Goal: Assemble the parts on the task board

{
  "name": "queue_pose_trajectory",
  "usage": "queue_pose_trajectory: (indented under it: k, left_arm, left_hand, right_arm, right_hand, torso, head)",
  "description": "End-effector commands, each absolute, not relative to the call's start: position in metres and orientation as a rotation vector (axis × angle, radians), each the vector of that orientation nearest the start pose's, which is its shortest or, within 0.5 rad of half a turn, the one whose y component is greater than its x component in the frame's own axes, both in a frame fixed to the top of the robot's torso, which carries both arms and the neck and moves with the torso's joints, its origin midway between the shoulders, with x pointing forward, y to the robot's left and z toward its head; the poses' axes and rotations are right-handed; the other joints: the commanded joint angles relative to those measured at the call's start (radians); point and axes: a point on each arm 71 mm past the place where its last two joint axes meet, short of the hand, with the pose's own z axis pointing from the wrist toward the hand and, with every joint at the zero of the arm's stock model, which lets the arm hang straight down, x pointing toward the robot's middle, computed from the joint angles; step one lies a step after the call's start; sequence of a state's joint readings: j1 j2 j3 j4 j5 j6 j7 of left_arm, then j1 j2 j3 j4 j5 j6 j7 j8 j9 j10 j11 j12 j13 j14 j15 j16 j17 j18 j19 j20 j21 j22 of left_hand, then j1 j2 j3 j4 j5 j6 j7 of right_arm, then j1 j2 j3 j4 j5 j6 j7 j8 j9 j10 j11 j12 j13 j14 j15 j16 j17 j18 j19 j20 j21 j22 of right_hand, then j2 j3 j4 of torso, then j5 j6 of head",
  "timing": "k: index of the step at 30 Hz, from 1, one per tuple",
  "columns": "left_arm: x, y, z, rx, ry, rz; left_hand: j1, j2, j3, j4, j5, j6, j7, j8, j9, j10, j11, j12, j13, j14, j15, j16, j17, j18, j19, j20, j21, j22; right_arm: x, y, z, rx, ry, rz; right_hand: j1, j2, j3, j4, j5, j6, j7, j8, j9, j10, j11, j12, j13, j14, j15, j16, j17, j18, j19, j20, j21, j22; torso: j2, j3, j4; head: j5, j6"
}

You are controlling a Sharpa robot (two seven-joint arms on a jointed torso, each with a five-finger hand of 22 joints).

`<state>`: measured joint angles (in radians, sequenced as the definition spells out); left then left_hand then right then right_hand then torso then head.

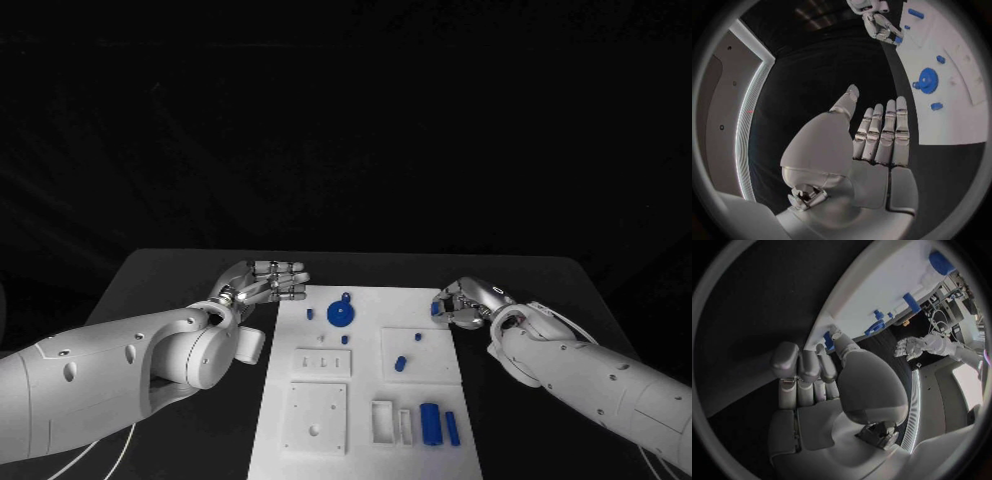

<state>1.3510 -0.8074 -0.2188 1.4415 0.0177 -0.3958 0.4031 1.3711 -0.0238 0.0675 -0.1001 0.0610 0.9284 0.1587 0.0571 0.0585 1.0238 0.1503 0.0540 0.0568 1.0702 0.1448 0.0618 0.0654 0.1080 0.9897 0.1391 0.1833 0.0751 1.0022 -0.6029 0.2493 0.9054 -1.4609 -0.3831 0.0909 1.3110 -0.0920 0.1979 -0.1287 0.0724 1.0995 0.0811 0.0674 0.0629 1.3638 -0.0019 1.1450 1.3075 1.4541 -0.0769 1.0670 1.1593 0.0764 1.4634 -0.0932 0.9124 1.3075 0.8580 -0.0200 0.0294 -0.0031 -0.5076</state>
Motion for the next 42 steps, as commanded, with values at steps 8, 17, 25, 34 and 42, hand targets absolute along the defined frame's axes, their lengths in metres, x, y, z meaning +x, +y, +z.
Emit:
queue_pose_trajectory:
  k: [8, 17, 25, 34, 42]
  left_arm:
    - [0.5113, 0.2241, -0.1715, -1.042, 1.422, -1.377]
    - [0.5116, 0.2243, -0.1718, -1.043, 1.425, -1.374]
    - [0.5116, 0.2242, -0.172, -1.044, 1.429, -1.372]
    - [0.5116, 0.2241, -0.1721, -1.045, 1.431, -1.371]
    - [0.5116, 0.224, -0.1722, -1.045, 1.434, -1.371]
  left_hand:
    - [0.002, 0.0, -0.003, 0.004, 0.005, -0.016, 0.003, 0.0, -0.001, -0.007, 0.003, 0.004, 0.001, 0.001, 0.001, 0.0, -0.001, -0.009, 0.004, -0.001, -0.006, -0.001]
    - [0.002, 0.0, -0.003, 0.004, 0.005, -0.016, 0.003, 0.0, -0.001, -0.007, 0.003, 0.004, 0.001, 0.001, 0.001, 0.0, -0.001, -0.009, 0.004, -0.001, -0.006, -0.001]
    - [0.005, -0.003, -0.002, 0.005, 0.003, -0.025, 0.005, 0.0, -0.001, -0.01, 0.005, 0.004, 0.001, 0.001, 0.002, 0.0, -0.001, -0.008, 0.004, 0.0, -0.006, 0.0]
    - [0.005, -0.003, -0.002, 0.005, 0.003, -0.025, 0.005, 0.0, -0.001, -0.01, 0.005, 0.004, 0.001, 0.001, 0.002, 0.0, -0.001, -0.008, 0.004, 0.0, -0.006, 0.0]
    - [0.007, -0.004, -0.001, 0.007, 0.002, -0.027, 0.005, 0.0, -0.001, -0.011, 0.005, 0.004, 0.001, 0.001, 0.002, 0.0, -0.001, -0.008, 0.004, 0.0, -0.006, 0.0]
  right_arm:
    - [0.5637, -0.274, -0.2403, 0.118, 1.562, 0.509]
    - [0.5637, -0.2718, -0.24, 0.116, 1.56, 0.513]
    - [0.5636, -0.2709, -0.2398, 0.116, 1.559, 0.515]
    - [0.5637, -0.2703, -0.2397, 0.12, 1.558, 0.519]
    - [0.5638, -0.2698, -0.2394, 0.127, 1.552, 0.521]
  right_hand:
    - [-0.013, 0.007, 0.029, -0.016, -0.012, 0.015, -0.005, -0.006, -0.001, 0.005, -0.008, 0.007, 0.011, 0.002, -0.008, 0.004, 0.002, -0.014, 0.003, -0.01, 0.006, 0.116]
    - [-0.014, 0.01, 0.036, -0.02, -0.014, 0.017, -0.005, -0.006, -0.001, 0.006, -0.008, 0.008, 0.012, 0.002, -0.008, 0.006, 0.004, -0.014, 0.003, -0.01, 0.007, 0.116]
    - [-0.018, 0.012, 0.049, -0.025, -0.017, 0.019, -0.005, -0.006, -0.001, 0.006, -0.008, 0.009, 0.013, 0.002, -0.008, 0.007, 0.005, -0.014, 0.003, -0.01, 0.007, 0.116]
    - [-0.021, 0.018, 0.06, -0.027, -0.019, 0.036, -0.006, -0.006, -0.001, 0.006, -0.009, 0.01, 0.014, 0.003, -0.009, 0.008, 0.007, -0.014, 0.003, -0.011, 0.01, 0.116]
    - [-0.008, 0.048, 0.13, -0.043, -0.024, 0.111, -0.012, -0.001, 0.003, 0.006, -0.013, 0.011, 0.018, 0.002, -0.014, 0.009, 0.011, -0.017, 0.002, -0.017, 0.015, 0.117]
  torso:
    - [-0.001, 0.0004, -0.001]
    - [-0.001, 0.0005, -0.001]
    - [-0.001, 0.001, -0.0015]
    - [-0.001, 0.0005, -0.0017]
    - [-0.001, 0.0006, -0.0019]
  head:
    - [0.002, 0.0]
    - [0.003, 0.0]
    - [0.003, 0.0]
    - [0.003, 0.0]
    - [0.001, -0.001]
